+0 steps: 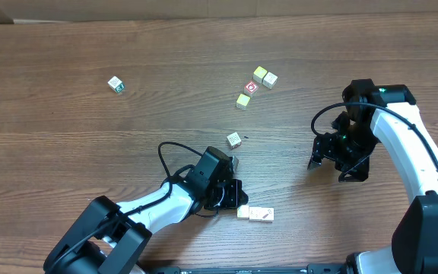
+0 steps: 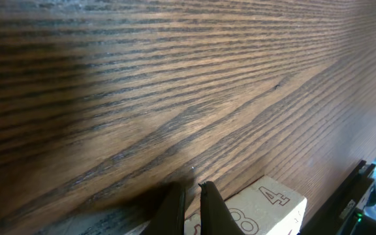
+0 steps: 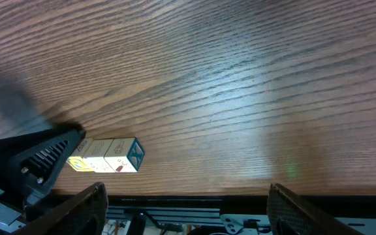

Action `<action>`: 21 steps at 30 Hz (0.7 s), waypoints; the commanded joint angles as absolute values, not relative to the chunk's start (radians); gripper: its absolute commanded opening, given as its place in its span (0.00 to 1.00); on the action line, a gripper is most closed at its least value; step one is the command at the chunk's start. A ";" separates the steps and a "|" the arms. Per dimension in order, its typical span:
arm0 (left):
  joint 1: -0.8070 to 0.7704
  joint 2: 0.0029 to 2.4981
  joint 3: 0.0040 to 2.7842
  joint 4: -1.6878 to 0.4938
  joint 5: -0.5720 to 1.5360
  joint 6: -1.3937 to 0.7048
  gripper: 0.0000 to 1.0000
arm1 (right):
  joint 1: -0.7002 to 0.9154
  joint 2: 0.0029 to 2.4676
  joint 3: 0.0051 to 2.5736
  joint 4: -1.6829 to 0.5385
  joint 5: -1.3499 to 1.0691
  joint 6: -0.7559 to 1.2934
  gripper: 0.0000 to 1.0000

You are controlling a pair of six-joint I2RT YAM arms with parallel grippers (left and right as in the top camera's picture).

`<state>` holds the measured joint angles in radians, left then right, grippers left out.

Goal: Flip 4 blocks

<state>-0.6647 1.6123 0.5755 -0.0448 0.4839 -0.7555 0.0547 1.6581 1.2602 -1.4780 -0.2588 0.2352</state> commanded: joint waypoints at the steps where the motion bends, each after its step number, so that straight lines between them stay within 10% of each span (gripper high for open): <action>1: -0.661 1.629 0.567 -0.051 0.468 -0.694 0.04 | 0.057 1.659 1.269 -1.477 -0.264 0.231 0.79; 21: -0.662 1.629 0.567 -0.024 0.510 -0.650 0.04 | 0.057 1.659 1.269 -1.480 -0.264 0.231 0.79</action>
